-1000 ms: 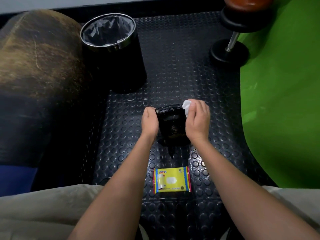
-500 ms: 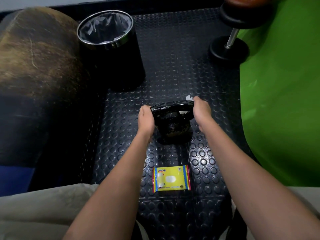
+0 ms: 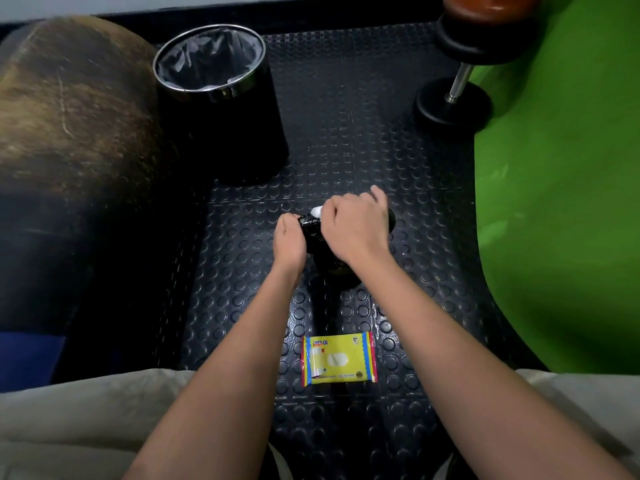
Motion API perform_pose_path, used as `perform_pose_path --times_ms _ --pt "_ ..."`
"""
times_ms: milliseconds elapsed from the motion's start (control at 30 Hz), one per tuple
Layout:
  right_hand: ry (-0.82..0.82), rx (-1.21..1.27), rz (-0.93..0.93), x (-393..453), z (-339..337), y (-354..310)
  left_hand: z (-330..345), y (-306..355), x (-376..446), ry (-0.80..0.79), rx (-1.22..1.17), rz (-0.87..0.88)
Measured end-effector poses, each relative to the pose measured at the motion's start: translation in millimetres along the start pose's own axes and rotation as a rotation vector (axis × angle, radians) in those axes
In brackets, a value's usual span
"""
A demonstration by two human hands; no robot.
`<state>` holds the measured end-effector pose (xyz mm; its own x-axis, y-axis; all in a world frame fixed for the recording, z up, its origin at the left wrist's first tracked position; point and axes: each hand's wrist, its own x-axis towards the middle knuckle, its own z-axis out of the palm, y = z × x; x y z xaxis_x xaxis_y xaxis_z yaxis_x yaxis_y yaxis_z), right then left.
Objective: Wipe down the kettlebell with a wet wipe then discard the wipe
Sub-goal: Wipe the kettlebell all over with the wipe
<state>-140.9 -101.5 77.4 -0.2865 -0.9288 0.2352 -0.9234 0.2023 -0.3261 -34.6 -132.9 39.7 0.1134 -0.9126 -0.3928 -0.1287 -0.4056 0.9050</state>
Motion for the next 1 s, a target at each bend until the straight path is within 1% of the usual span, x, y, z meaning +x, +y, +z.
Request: perform_pose_path --times_ms 133,267,400,500,667,767,833,1000 --pt "0.099 0.060 -0.128 -17.3 12.8 -4.4 -1.3 -1.0 1.4 -0.023 0.013 0.017" --pt "0.183 0.179 -0.226 -27.4 22.3 17.3 -1.5 -1.6 0.2 -0.025 0.013 0.015" --pt "0.291 0.240 -0.242 -35.4 27.4 40.0 -0.9 -2.0 0.9 -0.025 0.003 0.011" --pt "0.355 0.287 -0.189 -38.5 29.9 47.7 -0.3 -2.7 2.0 -0.022 0.003 0.002" --pt "0.392 0.391 -0.009 -36.4 30.2 54.4 0.2 -0.9 2.7 -0.019 0.023 -0.050" --pt "0.345 0.531 0.179 -33.7 26.8 56.3 -0.2 -1.5 3.6 -0.022 0.025 -0.055" --pt "0.284 0.661 0.371 -32.6 20.0 55.3 -0.1 -1.3 3.8 -0.021 0.028 -0.054" --pt "-0.001 0.932 0.801 -12.2 0.0 52.1 -0.2 -1.6 3.7 -0.026 0.017 -0.075"
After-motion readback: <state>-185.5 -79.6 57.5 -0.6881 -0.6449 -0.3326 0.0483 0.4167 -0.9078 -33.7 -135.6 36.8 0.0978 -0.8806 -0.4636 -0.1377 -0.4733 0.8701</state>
